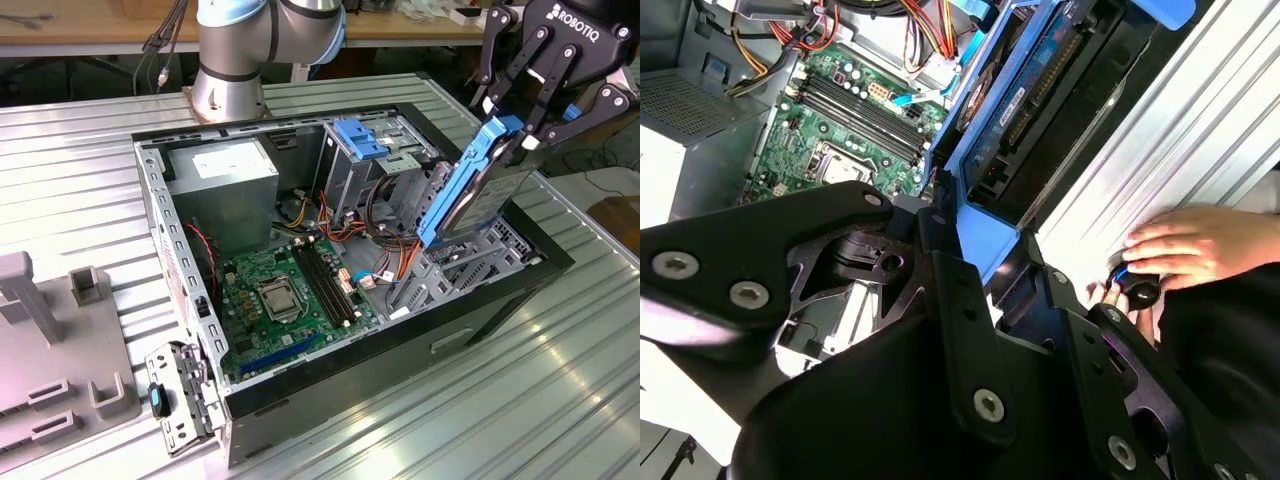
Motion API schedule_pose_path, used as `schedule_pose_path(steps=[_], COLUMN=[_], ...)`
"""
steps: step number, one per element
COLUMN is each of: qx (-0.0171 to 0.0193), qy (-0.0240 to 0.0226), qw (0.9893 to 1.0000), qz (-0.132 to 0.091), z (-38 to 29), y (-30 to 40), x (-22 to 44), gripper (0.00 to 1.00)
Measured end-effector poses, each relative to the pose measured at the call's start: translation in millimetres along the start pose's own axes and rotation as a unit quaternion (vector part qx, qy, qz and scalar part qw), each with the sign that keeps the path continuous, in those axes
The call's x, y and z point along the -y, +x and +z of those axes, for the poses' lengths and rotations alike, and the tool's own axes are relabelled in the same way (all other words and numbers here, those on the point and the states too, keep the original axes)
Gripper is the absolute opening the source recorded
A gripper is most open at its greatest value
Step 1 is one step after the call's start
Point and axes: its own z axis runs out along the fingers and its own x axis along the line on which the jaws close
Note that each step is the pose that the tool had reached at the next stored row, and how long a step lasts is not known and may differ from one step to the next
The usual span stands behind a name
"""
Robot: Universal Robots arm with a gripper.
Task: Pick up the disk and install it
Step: 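Insert the disk into the insertion slot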
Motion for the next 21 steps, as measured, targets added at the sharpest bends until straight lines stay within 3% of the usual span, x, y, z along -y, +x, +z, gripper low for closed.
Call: schedule_pose_path(steps=[3, 7, 11, 15, 17, 21], qx=[-0.0001, 0.0000, 0.0000, -0.0007, -0.0043, -0.0052], qy=[0.0000, 0.0000, 0.0000, 0.0000, 0.0001, 0.0002], qw=[1.0000, 1.0000, 1.0000, 1.0000, 1.0000, 0.9998], qz=[0.000, 0.000, 0.001, 0.003, 0.009, 0.018], z=[0.1, 2.3, 11.7, 16.2, 17.6, 22.8], y=[0.0, 0.0, 0.8, 4.0, 4.2, 4.2], x=[1.0, 7.8, 15.2, 15.4, 15.4, 17.6], gripper=[0.37, 0.37, 0.37, 0.37, 0.37, 0.37])
